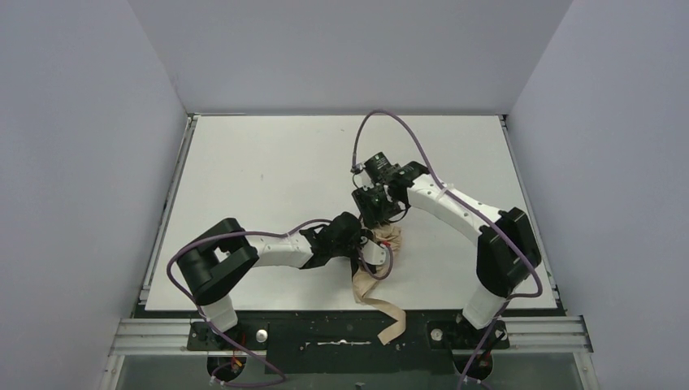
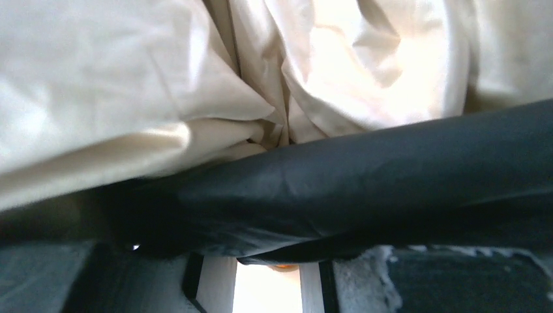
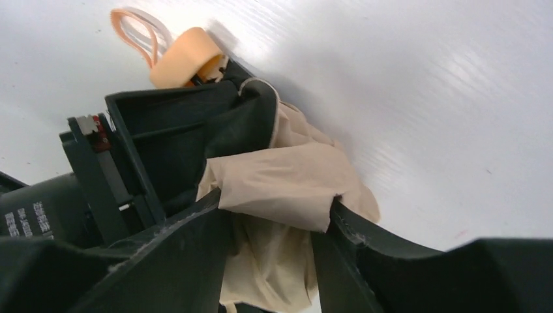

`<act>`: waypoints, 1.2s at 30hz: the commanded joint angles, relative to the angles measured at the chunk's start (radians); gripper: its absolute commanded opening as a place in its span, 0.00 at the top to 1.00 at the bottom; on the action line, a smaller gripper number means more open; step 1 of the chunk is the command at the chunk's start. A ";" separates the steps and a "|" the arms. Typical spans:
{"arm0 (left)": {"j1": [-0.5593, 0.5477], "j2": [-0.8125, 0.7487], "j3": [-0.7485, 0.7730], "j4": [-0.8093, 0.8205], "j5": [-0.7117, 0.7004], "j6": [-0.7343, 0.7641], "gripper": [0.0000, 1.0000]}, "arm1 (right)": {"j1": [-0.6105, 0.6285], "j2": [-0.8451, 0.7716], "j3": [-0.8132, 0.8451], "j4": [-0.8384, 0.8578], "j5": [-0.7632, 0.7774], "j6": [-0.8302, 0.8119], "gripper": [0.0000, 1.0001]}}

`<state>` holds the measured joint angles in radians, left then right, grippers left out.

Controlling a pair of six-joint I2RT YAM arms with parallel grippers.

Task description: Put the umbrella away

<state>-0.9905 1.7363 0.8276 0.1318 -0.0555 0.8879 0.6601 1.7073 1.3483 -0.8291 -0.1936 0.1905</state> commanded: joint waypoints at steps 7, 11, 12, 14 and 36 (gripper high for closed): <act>-0.087 0.010 -0.112 0.192 -0.211 0.145 1.00 | -0.139 -0.390 -0.087 0.064 0.000 -0.037 0.31; -0.117 0.045 -0.165 0.347 -0.327 0.199 1.00 | -0.266 -0.508 -0.176 0.124 -0.077 -0.094 0.09; -0.122 0.054 -0.170 0.365 -0.345 0.212 1.00 | -0.282 -0.518 -0.193 0.128 -0.091 -0.119 0.06; -0.131 0.069 -0.176 0.386 -0.372 0.229 1.00 | -0.302 -0.511 -0.207 0.120 -0.137 -0.173 0.02; -0.145 0.092 -0.199 0.450 -0.384 0.241 1.00 | -0.274 -0.227 -0.185 -0.026 -0.430 -0.375 0.00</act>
<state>-1.1362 1.8015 0.6437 0.5800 -0.4046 1.0874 0.3553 1.4178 1.1351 -0.8726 -0.6037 -0.1474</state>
